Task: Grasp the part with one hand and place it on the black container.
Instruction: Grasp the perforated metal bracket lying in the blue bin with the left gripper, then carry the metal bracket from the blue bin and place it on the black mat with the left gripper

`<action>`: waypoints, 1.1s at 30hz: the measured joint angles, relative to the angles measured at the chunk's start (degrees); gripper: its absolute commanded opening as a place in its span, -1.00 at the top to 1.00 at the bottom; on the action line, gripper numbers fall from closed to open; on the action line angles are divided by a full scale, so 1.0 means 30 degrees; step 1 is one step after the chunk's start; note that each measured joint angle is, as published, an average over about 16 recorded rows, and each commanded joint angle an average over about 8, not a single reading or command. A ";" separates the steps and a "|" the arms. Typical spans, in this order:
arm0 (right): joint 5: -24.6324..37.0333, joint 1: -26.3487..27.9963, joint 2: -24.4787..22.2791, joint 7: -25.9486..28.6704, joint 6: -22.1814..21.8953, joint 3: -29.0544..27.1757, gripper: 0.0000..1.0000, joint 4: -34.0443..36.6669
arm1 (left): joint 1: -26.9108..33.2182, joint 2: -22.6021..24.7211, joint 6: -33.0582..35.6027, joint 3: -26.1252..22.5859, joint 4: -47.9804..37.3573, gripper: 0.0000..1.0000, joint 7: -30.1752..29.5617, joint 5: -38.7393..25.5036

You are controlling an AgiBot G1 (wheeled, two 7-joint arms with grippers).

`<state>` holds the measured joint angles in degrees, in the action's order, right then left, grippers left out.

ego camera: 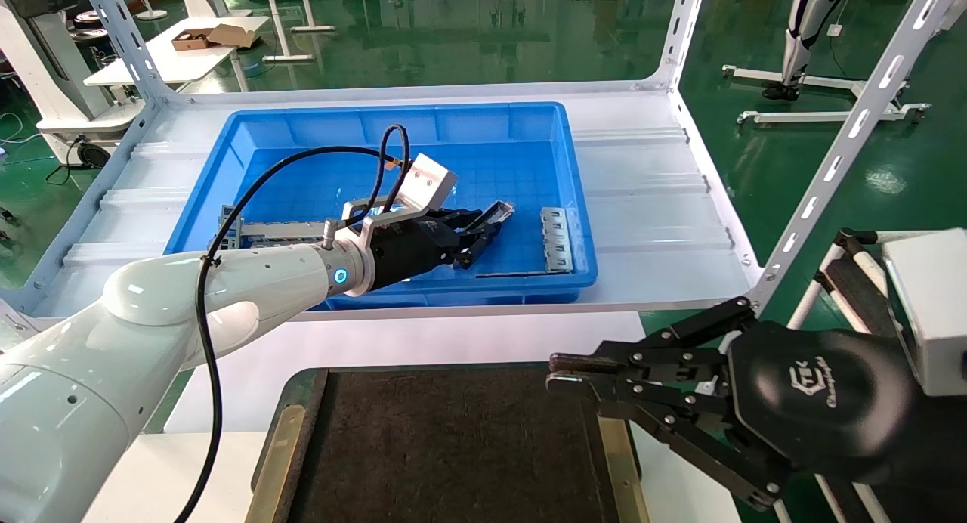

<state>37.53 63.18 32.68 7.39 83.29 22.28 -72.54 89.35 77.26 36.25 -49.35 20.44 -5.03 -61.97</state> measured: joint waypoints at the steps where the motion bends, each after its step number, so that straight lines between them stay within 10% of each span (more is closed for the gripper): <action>1: 0.0000 0.0000 0.0000 0.0000 0.0000 0.0000 1.00 0.0000 | 0.0044 -0.0052 0.0140 -0.0013 0.0025 1.00 0.0051 0.0090; 15: -0.0001 0.0001 -0.0001 -0.0001 -0.0001 0.0002 1.00 0.0000 | 0.0486 -0.2889 0.4875 0.0474 0.2813 1.00 0.0374 0.1765; 33: -0.0003 0.0001 -0.0002 -0.0002 -0.0002 0.0004 1.00 0.0000 | -0.2551 -0.9228 0.7369 0.0708 1.4014 1.00 -0.3444 0.3424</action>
<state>37.53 63.18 32.68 7.38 83.28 22.29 -72.54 81.70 49.58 58.36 -47.22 62.48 -15.36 -51.69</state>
